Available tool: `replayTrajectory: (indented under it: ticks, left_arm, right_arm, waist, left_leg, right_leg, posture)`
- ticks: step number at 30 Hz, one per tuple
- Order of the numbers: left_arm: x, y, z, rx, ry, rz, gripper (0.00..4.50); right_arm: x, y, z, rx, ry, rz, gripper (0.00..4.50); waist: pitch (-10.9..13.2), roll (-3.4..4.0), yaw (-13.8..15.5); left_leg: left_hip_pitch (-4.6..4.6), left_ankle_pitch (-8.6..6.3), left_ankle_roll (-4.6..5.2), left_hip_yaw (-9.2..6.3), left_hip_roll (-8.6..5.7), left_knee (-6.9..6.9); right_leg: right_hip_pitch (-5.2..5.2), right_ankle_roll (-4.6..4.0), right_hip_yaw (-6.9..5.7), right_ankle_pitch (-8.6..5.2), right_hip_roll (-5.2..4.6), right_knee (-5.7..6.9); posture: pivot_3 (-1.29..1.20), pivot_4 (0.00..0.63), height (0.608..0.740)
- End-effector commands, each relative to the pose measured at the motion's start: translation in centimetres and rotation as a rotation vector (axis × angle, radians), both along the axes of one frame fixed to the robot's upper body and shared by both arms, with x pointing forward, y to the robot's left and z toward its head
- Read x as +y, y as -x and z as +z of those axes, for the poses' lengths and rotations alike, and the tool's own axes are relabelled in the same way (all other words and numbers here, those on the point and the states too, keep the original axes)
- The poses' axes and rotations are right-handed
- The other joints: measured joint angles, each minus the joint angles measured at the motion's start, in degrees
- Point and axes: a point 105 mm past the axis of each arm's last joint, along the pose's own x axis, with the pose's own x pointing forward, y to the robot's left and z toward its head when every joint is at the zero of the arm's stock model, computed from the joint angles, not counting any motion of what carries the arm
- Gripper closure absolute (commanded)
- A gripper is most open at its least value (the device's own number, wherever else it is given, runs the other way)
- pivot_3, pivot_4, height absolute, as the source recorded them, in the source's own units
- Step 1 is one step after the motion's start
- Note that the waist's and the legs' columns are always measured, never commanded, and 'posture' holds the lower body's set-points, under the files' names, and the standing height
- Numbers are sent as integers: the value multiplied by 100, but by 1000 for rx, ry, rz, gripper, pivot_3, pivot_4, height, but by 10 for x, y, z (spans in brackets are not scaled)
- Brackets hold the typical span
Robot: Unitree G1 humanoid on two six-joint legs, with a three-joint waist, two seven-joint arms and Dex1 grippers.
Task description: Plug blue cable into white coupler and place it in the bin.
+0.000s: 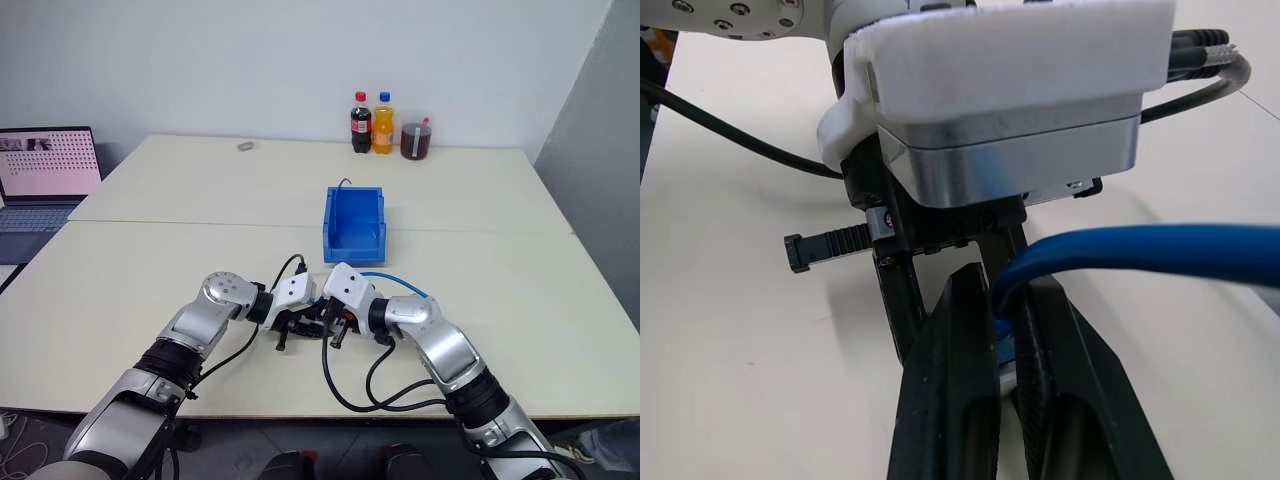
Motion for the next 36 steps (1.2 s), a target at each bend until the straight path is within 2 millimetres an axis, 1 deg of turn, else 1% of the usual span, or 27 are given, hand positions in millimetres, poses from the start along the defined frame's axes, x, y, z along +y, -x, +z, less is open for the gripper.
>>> replayTrajectory:
  ticks: [1,3,4,5,7,8,10,11,13,15,17,19,21,25,27,28,30,31,33,36]
  left_arm:
    - [-9,-7,16,-68,51,-1,3688]
    - [-8,-8,18,-63,70,13,3688]
    - [-7,-8,19,-61,74,14,2972]
    - [-5,-7,20,-64,76,13,2889]
    - [-2,-6,19,-70,76,11,2450]
    - [0,-5,19,-72,76,11,2321]
    - [3,-3,20,-79,91,23,1919]
    - [6,-2,22,-83,106,32,1708]
    - [10,0,25,-89,123,42,1209]
    - [12,2,26,-95,130,46,731]
    - [14,3,29,-114,142,54,426]
    - [15,4,34,-125,162,69,24]
    - [16,4,39,-133,181,89,24]
    - [28,-5,63,-242,248,215,24]
    - [33,-8,74,-282,275,264,24]
    - [35,-9,80,-294,296,294,24]
    - [41,-12,91,-333,320,353,24]
    - [43,-14,95,-346,327,376,24]
    - [44,-18,104,-365,350,422,24]
    - [44,-25,115,-379,383,462,24]
  right_arm:
    - [-9,23,-68,234,138,-12,4500]
    - [-9,19,-58,200,113,-25,4500]
    - [-10,18,-55,190,103,-29,4500]
    - [-11,16,-48,171,88,-37,4500]
    - [-13,14,-39,148,68,-49,4500]
    - [-14,12,-35,136,57,-56,4500]
    - [-17,9,-22,108,30,-72,4500]
    - [-18,8,-14,92,12,-82,4500]
    - [-20,6,-2,72,-18,-97,4500]
    - [-21,5,5,66,-38,-106,4500]
    - [-21,3,17,54,-79,-120,4500]
    - [-22,2,28,42,-110,-134,4500]
    - [-23,1,37,33,-136,-146,4500]
    - [-34,0,85,12,-286,-176,4500]
    - [-39,0,102,31,-354,-178,4500]
    - [-44,-5,113,26,-393,-199,4500]
    - [-55,-21,136,4,-465,-258,4500]
    - [-60,-29,144,-8,-489,-290,4500]
    - [-70,-55,160,-35,-546,-383,4500]
    - [-68,-87,168,-85,-522,-441,4500]
  waist:
    - [-1,1,0]
    - [1,4,1]
    - [4,3,6]
    - [7,7,6]
    - [12,12,5]
    - [17,13,3]
    - [24,13,3]
    - [34,14,3]
    - [51,15,-2]
    - [53,16,0]
    - [56,18,3]
    - [87,12,7]
    - [122,10,10]
    - [177,12,13]
    - [192,12,12]
    - [196,11,11]
    - [205,12,8]
    - [209,13,4]
    - [212,13,5]
    - [214,14,1]
  left_leg:
    - [0,0,0,0,0,-1]
    - [-1,0,0,-4,0,-4]
    - [-1,0,0,-6,0,-4]
    - [-3,0,0,-7,0,-4]
    - [-7,0,0,-2,-1,-4]
    - [-15,0,0,2,-1,-4]
    - [-24,0,0,7,0,-8]
    - [-25,0,0,8,0,-15]
    - [-29,0,-1,9,1,-23]
    - [-61,0,0,0,4,-25]
    - [-102,0,-1,-8,5,-22]
    - [-116,0,-1,-10,7,-21]
    - [-121,0,-1,-12,6,-20]
    - [-132,0,-1,-11,3,-16]
    - [-136,1,-1,-12,4,-15]
    - [-137,1,-1,-14,4,-16]
    - [-137,0,-1,-15,6,-16]
    - [-137,0,-1,-15,4,-16]
    - [-137,1,-1,-13,3,-16]
    - [-136,1,-1,-10,-1,-15]
  right_leg:
    - [0,0,-1,0,0,0]
    - [0,-1,-2,-1,0,0]
    - [-1,-1,-1,-1,0,0]
    - [-2,-1,-1,-1,0,0]
    - [-2,0,0,0,0,1]
    - [2,1,3,1,0,1]
    - [-4,6,5,3,1,1]
    - [-5,24,5,12,1,0]
    - [-13,26,5,10,1,0]
    - [-44,23,-1,9,7,2]
    - [-83,22,-6,9,14,7]
    - [-94,22,-7,10,16,7]
    - [-94,22,-8,10,15,6]
    - [-99,24,-11,11,9,4]
    - [-102,26,-12,12,7,4]
    - [-102,26,-15,12,7,4]
    - [-102,23,-17,13,7,4]
    - [-102,22,-17,14,7,4]
    - [-102,22,-16,16,6,4]
    - [-102,25,-15,19,3,4]
  posture:
    - [0,150,740]
    - [0,150,740]
    - [0,150,740]
    - [0,150,740]
    - [0,150,740]
    - [0,150,740]
    - [0,150,740]
    - [0,150,740]
    - [0,150,740]
    - [0,150,740]
    - [0,150,740]
    - [0,150,740]
    - [0,150,740]
    - [0,150,740]
    - [0,150,740]
    - [0,150,740]
    - [0,150,740]
    - [0,150,740]
    - [0,150,740]
    - [0,150,740]
